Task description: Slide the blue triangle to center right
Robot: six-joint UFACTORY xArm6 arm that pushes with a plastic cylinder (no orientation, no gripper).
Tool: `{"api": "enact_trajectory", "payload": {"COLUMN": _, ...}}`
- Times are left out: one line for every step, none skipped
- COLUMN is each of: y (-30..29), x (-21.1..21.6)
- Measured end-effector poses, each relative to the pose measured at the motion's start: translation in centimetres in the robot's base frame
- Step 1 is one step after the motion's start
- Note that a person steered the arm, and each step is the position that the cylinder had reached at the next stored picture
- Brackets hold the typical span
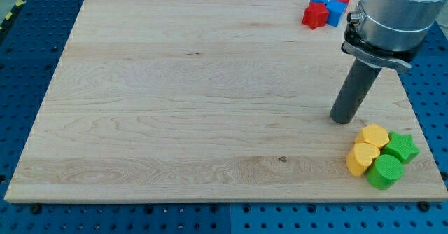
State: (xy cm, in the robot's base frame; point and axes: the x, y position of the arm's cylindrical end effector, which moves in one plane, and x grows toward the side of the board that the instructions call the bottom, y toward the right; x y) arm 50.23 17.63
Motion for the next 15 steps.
{"api": "enact_trajectory", "payload": {"y": -0.4, "x": -0.3}}
{"api": "enact_trajectory", "payload": {"y": -4.3, "x": -3.9}}
{"api": "enact_trajectory", "payload": {"y": -10.7, "x": -9.1}}
{"api": "enact_trajectory", "payload": {"y": -14.0, "x": -17.8}}
{"api": "enact_trajectory", "payload": {"y": -12.2, "x": -26.6}}
{"api": "enact_trajectory", "payload": {"y": -3.9, "x": -30.8}}
{"api": "enact_trajectory", "payload": {"y": 0.6, "x": -31.1}}
{"api": "enact_trajectory", "payload": {"y": 1.6, "x": -31.1}}
{"api": "enact_trajectory", "payload": {"y": 1.6, "x": -31.1}}
{"api": "enact_trajectory", "payload": {"y": 1.6, "x": -30.4}}
{"api": "enact_trajectory", "payload": {"y": 2.6, "x": -29.6}}
{"api": "enact_trajectory", "payload": {"y": 2.9, "x": -28.9}}
{"api": "enact_trajectory", "payload": {"y": 2.9, "x": -27.7}}
{"api": "enact_trajectory", "payload": {"y": 2.9, "x": -26.4}}
{"api": "enact_trajectory", "payload": {"y": 2.9, "x": -25.1}}
